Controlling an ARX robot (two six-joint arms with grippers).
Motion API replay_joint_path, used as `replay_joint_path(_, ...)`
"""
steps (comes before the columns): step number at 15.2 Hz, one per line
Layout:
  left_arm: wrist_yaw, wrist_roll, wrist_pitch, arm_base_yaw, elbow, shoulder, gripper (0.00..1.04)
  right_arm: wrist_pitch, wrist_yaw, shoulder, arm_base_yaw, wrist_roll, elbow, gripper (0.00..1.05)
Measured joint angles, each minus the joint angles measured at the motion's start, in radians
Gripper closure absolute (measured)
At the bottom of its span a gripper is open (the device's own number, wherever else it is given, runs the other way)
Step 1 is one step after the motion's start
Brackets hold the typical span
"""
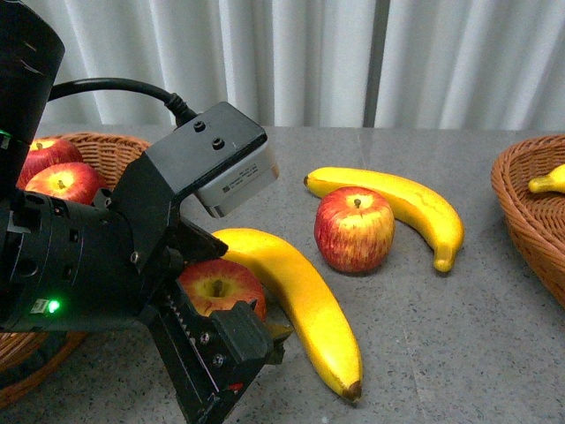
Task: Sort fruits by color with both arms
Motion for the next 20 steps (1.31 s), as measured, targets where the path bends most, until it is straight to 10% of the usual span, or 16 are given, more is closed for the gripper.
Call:
replay_joint_path(5, -0.003, -0.002, -0.010, -0.008, 0.000, -0.005, 0.40, 0.000, 0.000, 0.000, 0.000, 0.000, 0.000, 0.06)
replay_joint_path(10, -0.143, -0.092, 0.116, -0.026, 0.032, -0.179, 0.41, 0.000, 0.000, 0.000, 0.000, 0.000, 0.000, 0.06)
replay_joint_path(15, -0.434, -0.266, 0.115, 0.249, -0.117, -0.430, 0.42, 0.000, 0.000, 0.000, 0.000, 0.000, 0.000, 0.06)
replay_joint_path(20, -0.388, -0.436, 0.134, 0.361, -0.237, -0.416, 0.25, 0.000, 0.000, 0.000, 0.000, 0.000, 0.000, 0.06)
